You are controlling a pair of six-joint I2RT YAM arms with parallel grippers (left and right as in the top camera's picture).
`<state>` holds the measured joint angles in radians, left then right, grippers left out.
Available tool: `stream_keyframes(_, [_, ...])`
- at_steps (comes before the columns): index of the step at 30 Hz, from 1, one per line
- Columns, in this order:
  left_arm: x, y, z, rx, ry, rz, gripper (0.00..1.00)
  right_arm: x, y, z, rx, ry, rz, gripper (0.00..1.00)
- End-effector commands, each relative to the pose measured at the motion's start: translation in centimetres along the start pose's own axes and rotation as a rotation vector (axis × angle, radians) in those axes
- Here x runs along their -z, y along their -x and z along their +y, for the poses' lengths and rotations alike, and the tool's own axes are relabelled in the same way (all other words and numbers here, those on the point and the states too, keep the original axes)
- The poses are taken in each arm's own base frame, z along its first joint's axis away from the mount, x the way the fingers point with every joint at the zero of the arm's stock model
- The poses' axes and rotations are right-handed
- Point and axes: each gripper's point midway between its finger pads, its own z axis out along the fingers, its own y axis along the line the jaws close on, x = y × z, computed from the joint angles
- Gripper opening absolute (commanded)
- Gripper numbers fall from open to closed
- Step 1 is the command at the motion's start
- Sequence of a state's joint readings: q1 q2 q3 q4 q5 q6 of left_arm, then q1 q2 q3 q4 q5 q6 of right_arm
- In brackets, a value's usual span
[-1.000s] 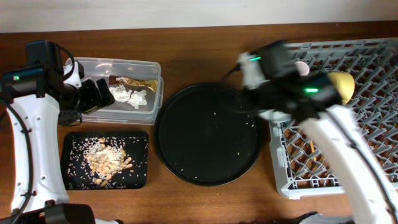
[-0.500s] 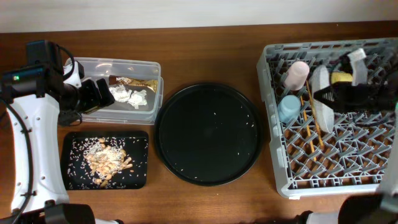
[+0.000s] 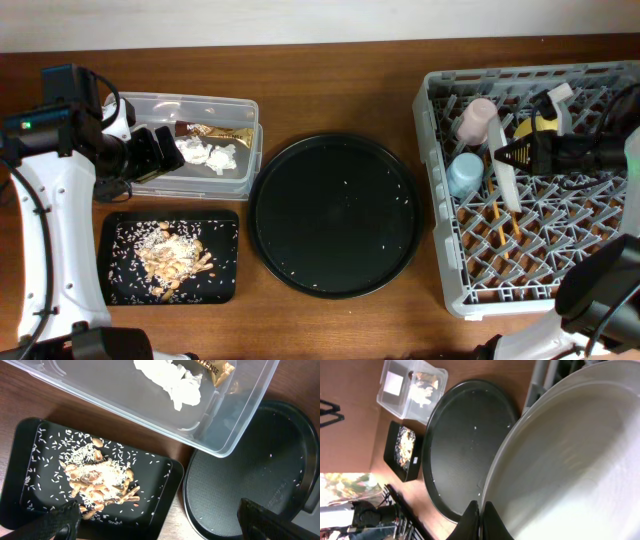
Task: Sort waste into correct bins and load items into the dishwasher rack
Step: 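Lift the white plate right and stand it upright in the dish rack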
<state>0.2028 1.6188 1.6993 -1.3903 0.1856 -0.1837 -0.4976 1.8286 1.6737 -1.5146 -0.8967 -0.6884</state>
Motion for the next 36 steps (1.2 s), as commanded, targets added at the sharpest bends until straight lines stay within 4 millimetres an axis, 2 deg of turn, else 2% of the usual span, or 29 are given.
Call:
stream_keyframes(1, [0.6, 0.0, 0.0, 0.009, -0.003, -0.02, 0.99, 1.3, 0.6, -1.2, -0.004, -0.004, -0.059, 0.04])
stream_keyframes(6, [0.6, 0.1, 0.0, 0.009, -0.003, -0.021, 0.99, 3.2, 0.6, -2.9, -0.037, -0.04, -0.114, 0.05])
stream_keyframes(7, [0.6, 0.0, 0.0, 0.009, -0.003, -0.021, 0.99, 3.4, 0.6, -3.1, -0.039, -0.045, -0.119, 0.28])
stream_keyframes(8, [0.6, 0.1, 0.0, 0.009, -0.003, -0.021, 0.99, 3.5, 0.6, -3.2, -0.04, -0.048, -0.123, 0.43])
stream_keyframes(11, [0.6, 0.0, 0.0, 0.009, -0.003, -0.021, 0.99, 3.6, 0.6, -3.3, -0.04, -0.049, -0.125, 0.52])
stream_keyframes(12, [0.6, 0.0, 0.0, 0.009, -0.003, -0.02, 0.99, 3.6, 0.6, -3.3, -0.04, -0.049, -0.125, 0.64])
stream_keyframes(13, [0.6, 0.0, 0.0, 0.009, -0.003, -0.021, 0.99, 3.6, 0.6, -3.3, -0.048, -0.048, -0.125, 0.71])
stream_keyframes(16, [0.6, 0.1, 0.0, 0.009, -0.003, -0.021, 0.99, 3.6, 0.9, -3.4, -0.096, -0.047, -0.138, 0.82])
stream_keyframes(18, [0.6, 0.1, 0.0, 0.009, -0.003, -0.021, 0.99, 3.9, 1.3, -3.5, -0.128, -0.054, -0.151, 0.96])
stream_keyframes(22, [0.6, 0.0, 0.0, 0.009, -0.003, -0.021, 1.0, 5.4, 3.1, -2.8, -0.16, -0.082, -0.193, 0.98])
stream_keyframes(25, [0.6, 0.1, 0.0, 0.009, -0.003, -0.021, 0.99, 7.0, 5.0, -0.9, -0.162, -0.099, -0.224, 0.98])
stream_keyframes(27, [0.6, 0.0, 0.0, 0.009, -0.003, -0.021, 0.99, 7.3, 6.1, 1.2, -0.16, -0.119, -0.216, 0.98])
stream_keyframes(29, [0.6, 0.1, 0.0, 0.009, -0.003, -0.021, 0.99, 7.1, 6.9, 1.8, -0.242, -0.289, -0.172, 0.98])
stream_keyframes(32, [0.6, 0.1, 0.0, 0.009, -0.003, -0.021, 0.99, 6.2, 7.3, 2.5, -0.231, -0.551, -0.112, 0.98])
stream_keyframes(33, [0.6, 0.0, 0.0, 0.009, -0.003, -0.021, 0.99, 5.2, 7.7, 3.5, -0.197, -0.604, -0.097, 0.98])
stream_keyframes(36, [0.6, 0.0, 0.0, 0.009, -0.003, -0.02, 0.99, 0.8, 9.0, 7.6, -0.023, -0.6, -0.057, 0.98])
